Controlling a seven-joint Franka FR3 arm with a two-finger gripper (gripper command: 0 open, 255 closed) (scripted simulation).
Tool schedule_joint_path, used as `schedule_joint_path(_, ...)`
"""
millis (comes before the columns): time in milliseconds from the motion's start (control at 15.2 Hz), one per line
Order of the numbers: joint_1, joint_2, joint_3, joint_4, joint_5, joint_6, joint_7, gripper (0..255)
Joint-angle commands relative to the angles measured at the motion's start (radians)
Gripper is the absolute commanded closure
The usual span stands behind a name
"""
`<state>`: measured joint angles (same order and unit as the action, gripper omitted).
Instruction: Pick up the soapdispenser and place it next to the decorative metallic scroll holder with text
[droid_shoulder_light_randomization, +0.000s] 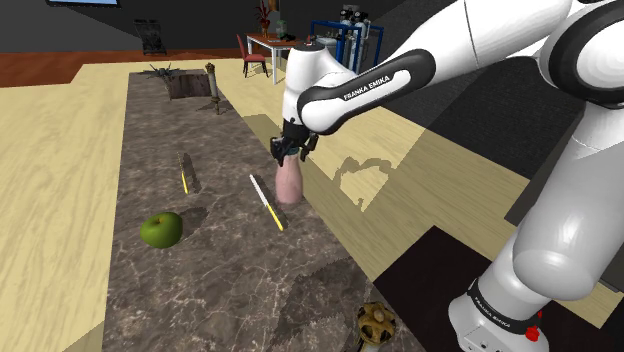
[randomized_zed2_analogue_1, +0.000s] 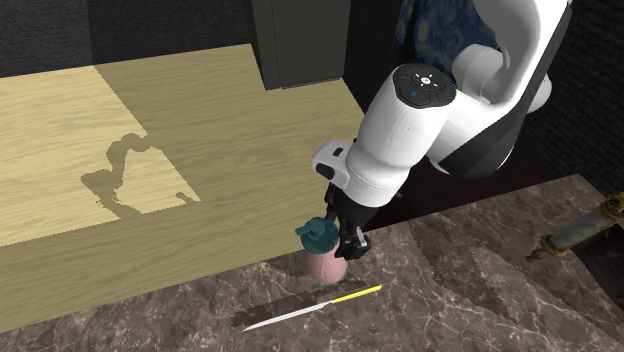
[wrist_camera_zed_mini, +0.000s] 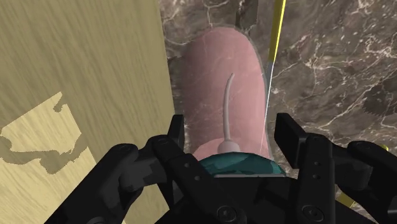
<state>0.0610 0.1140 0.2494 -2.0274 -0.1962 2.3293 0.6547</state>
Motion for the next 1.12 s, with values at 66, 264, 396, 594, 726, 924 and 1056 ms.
schedule_joint_path(66,-0.001,-0.021,0.002,0.017,0.013,-0.036,-0.012,255)
schedule_joint_path(264,-0.002,-0.035,0.003,0.041,0.023,-0.073,-0.021,255)
schedule_joint_path(396,-0.002,-0.044,0.004,0.057,0.029,-0.098,-0.028,255)
schedule_joint_path(594,-0.002,-0.056,0.005,0.084,0.037,-0.136,-0.036,255)
schedule_joint_path(726,-0.002,-0.063,0.005,0.103,0.041,-0.161,-0.041,255)
schedule_joint_path(924,-0.002,-0.072,0.005,0.133,0.048,-0.199,-0.049,255)
schedule_joint_path(1056,-0.002,-0.077,0.006,0.154,0.051,-0.225,-0.053,255)
